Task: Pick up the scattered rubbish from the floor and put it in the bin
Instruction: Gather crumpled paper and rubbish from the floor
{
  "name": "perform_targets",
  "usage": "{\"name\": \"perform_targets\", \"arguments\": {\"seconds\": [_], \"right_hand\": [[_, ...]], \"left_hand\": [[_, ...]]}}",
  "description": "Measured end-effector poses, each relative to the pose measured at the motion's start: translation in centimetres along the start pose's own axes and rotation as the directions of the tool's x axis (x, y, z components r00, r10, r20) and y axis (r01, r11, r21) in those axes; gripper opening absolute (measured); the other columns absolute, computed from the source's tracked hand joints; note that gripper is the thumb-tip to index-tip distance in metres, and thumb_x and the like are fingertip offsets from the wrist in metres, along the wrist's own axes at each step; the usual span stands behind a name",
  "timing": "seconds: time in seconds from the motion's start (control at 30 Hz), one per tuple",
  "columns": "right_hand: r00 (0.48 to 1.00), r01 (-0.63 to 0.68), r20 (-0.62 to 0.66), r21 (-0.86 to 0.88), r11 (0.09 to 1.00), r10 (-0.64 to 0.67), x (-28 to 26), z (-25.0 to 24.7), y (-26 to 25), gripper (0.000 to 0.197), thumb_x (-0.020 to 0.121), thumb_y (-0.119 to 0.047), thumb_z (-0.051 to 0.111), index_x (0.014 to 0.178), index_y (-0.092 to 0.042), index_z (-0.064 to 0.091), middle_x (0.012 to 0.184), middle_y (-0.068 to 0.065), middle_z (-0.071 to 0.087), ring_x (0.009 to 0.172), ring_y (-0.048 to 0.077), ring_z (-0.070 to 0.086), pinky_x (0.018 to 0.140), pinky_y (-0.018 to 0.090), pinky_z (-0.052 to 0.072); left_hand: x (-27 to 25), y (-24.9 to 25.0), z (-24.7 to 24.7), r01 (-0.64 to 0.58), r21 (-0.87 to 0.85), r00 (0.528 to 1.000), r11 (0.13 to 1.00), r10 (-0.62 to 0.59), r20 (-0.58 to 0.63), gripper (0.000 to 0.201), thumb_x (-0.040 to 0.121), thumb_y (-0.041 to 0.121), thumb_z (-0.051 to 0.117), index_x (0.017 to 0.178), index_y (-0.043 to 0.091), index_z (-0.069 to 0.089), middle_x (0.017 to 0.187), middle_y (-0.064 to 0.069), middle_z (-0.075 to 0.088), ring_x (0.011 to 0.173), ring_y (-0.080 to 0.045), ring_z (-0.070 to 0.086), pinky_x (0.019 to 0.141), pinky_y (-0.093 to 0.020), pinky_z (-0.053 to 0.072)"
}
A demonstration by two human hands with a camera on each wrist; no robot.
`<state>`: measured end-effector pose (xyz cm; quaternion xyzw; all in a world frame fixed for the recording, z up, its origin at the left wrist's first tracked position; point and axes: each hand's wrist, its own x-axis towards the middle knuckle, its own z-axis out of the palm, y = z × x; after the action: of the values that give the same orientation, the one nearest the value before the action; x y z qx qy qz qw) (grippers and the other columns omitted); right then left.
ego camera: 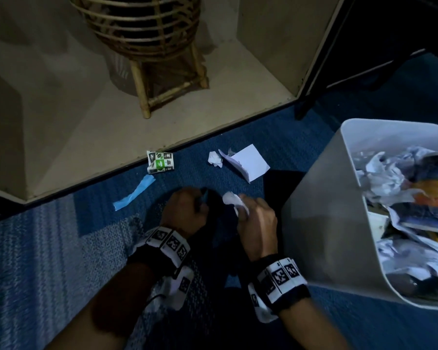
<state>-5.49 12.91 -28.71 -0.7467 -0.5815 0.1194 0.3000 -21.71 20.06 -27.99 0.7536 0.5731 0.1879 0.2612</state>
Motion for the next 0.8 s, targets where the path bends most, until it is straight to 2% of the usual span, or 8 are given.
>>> {"name": "perform_targets", "arguments": {"seconds": [0.1, 0.2, 0.27, 0.37, 0.43, 0.53, 0.63, 0.8], "right_hand": [[0.987, 0.037, -0.159, 0.151, 0.988, -0.012, -1.4, -3.3, -3.0, 0.024, 0.092, -0.013, 0.065, 0.116, -0.011, 0.066, 0.098, 0.011, 0.066, 0.083, 0.030, 0.066, 0.071, 0.039, 0.054], [0.961, 0.132, -0.267, 0.225, 0.965, -0.070, -3.0, -7.7, -5.5, 0.013, 0.094, -0.008, 0.062, 0.105, -0.012, 0.065, 0.091, 0.005, 0.061, 0.076, 0.022, 0.061, 0.067, 0.033, 0.048], [0.942, 0.195, -0.318, 0.259, 0.946, -0.107, -3.9, -10.9, -6.5, 0.013, 0.093, -0.002, 0.062, 0.100, -0.011, 0.068, 0.089, 0.004, 0.059, 0.075, 0.019, 0.058, 0.067, 0.025, 0.045], [0.914, 0.241, -0.384, 0.252, 0.937, -0.132, -4.7, -15.1, -7.4, 0.020, 0.089, 0.003, 0.067, 0.101, -0.011, 0.073, 0.096, 0.006, 0.066, 0.085, 0.013, 0.063, 0.077, 0.015, 0.046], [0.893, 0.258, -0.431, 0.255, 0.932, -0.129, -5.2, -17.8, -7.6, 0.022, 0.086, 0.006, 0.068, 0.100, -0.009, 0.076, 0.099, 0.009, 0.068, 0.088, 0.016, 0.067, 0.079, 0.022, 0.051], [0.872, 0.264, -0.472, 0.227, 0.937, -0.132, -6.5, -21.9, -7.4, 0.025, 0.085, 0.005, 0.070, 0.103, -0.010, 0.078, 0.106, 0.009, 0.068, 0.093, 0.014, 0.067, 0.080, 0.020, 0.052], [0.852, 0.219, -0.513, 0.163, 0.962, -0.107, -7.8, -25.3, -6.5, 0.027, 0.083, 0.004, 0.073, 0.101, -0.015, 0.080, 0.110, 0.006, 0.069, 0.093, 0.006, 0.066, 0.083, 0.009, 0.047], [0.871, 0.103, -0.488, 0.070, 0.992, -0.055, -9.1, -28.4, -2.6, 0.015, 0.087, -0.011, 0.076, 0.099, -0.019, 0.081, 0.111, 0.001, 0.069, 0.094, 0.002, 0.065, 0.085, 0.002, 0.042]], "left_hand": [[-0.8, 3.8, -3.0, -0.132, -0.108, 0.980, 0.985, 0.113, -0.163, 0.014, 0.075, 0.021, 0.056, 0.065, 0.013, 0.061, 0.071, -0.007, 0.065, 0.063, -0.023, 0.061, 0.061, -0.025, 0.049], [-1.5, 7.9, -6.2, -0.200, -0.317, 0.940, 0.927, 0.090, -0.330, 0.011, 0.073, 0.014, 0.057, 0.063, 0.011, 0.056, 0.075, -0.003, 0.064, 0.055, -0.003, 0.053, 0.054, -0.006, 0.038], [-1.9, 10.9, -8.0, -0.245, -0.447, 0.922, 0.860, 0.065, -0.381, 0.008, 0.075, 0.013, 0.057, 0.070, 0.007, 0.059, 0.081, 0.005, 0.064, 0.052, 0.005, 0.053, 0.052, -0.005, 0.041], [-3.0, 15.5, -10.2, -0.386, -0.555, 0.883, 0.737, 0.120, -0.454, 0.020, 0.080, 0.008, 0.061, 0.068, 0.022, 0.052, 0.088, 0.021, 0.065, 0.056, 0.008, 0.056, 0.055, -0.005, 0.043], [-3.9, 18.1, -10.9, -0.481, -0.527, 0.839, 0.701, 0.193, -0.508, 0.028, 0.083, 0.005, 0.064, 0.067, 0.023, 0.049, 0.086, 0.023, 0.067, 0.053, 0.002, 0.052, 0.049, -0.011, 0.040], [-5.2, 21.3, -11.4, -0.571, -0.473, 0.778, 0.670, 0.259, -0.573, 0.024, 0.087, 0.002, 0.066, 0.070, 0.009, 0.050, 0.085, 0.010, 0.066, 0.053, -0.009, 0.057, 0.045, -0.034, 0.045], [-5.9, 23.9, -11.0, -0.671, -0.428, 0.708, 0.606, 0.349, -0.614, 0.021, 0.087, 0.003, 0.068, 0.073, 0.008, 0.054, 0.092, -0.006, 0.067, 0.075, -0.017, 0.070, 0.061, -0.029, 0.057], [-6.3, 26.3, -8.6, -0.763, -0.282, 0.624, 0.582, 0.548, -0.557, 0.019, 0.080, -0.002, 0.071, 0.066, -0.001, 0.060, 0.085, 0.003, 0.065, 0.079, -0.007, 0.066, 0.070, -0.014, 0.049]]}}
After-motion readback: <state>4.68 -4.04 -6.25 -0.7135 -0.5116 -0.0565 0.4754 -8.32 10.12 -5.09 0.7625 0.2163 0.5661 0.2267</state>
